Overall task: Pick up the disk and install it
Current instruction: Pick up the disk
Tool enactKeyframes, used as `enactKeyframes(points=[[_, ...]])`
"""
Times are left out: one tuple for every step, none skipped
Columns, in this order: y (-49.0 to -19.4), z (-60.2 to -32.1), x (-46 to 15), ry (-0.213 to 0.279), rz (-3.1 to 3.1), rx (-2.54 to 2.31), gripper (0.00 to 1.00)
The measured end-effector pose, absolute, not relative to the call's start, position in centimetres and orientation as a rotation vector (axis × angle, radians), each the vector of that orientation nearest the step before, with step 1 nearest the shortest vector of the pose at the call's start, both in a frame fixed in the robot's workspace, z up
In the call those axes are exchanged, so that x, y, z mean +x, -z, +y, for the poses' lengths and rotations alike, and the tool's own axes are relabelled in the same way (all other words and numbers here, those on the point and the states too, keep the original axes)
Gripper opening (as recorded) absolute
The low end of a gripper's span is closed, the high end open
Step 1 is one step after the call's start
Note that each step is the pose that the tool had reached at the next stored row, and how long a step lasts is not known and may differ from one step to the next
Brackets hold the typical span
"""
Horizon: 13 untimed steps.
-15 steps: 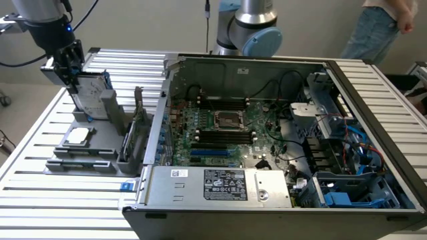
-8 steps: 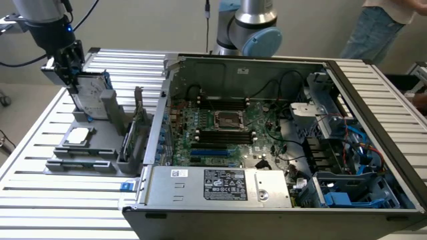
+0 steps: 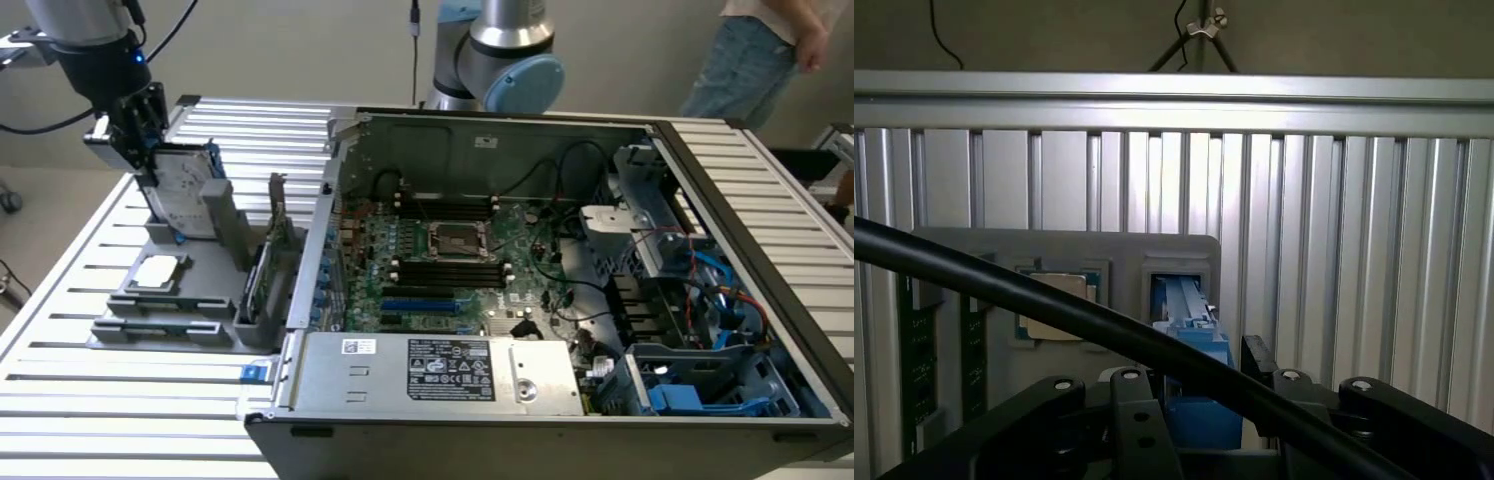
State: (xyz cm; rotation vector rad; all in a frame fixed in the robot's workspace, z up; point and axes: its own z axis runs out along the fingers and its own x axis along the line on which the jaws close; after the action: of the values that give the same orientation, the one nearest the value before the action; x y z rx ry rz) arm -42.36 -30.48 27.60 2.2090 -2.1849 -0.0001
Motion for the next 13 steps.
enactKeyframes(points=[[-27.6,-30.49,-42.35,0.0,-2.185,2.209,0.45],[-27.6,-30.51,-42.35,0.0,-2.185,2.209,0.45],[-27.61,-30.53,-42.36,0.0,-2.185,2.209,0.45],[-27.61,-30.54,-42.36,0.0,-2.185,2.209,0.45],[-27.61,-30.55,-42.35,0.0,-2.185,2.209,0.45],[-27.61,-30.56,-42.35,0.0,-2.185,2.209,0.45],[-27.6,-30.57,-42.36,0.0,-2.185,2.209,0.45],[-27.61,-30.57,-42.35,0.0,-2.185,2.209,0.45],[-27.61,-30.58,-42.35,0.0,-2.185,2.209,0.45],[-27.61,-30.59,-42.36,0.0,-2.185,2.209,0.45],[-27.61,-30.59,-42.36,0.0,-2.185,2.209,0.45],[-27.61,-30.61,-42.35,0.0,-2.185,2.209,0.45],[-27.61,-30.61,-42.35,0.0,-2.185,2.209,0.36]])
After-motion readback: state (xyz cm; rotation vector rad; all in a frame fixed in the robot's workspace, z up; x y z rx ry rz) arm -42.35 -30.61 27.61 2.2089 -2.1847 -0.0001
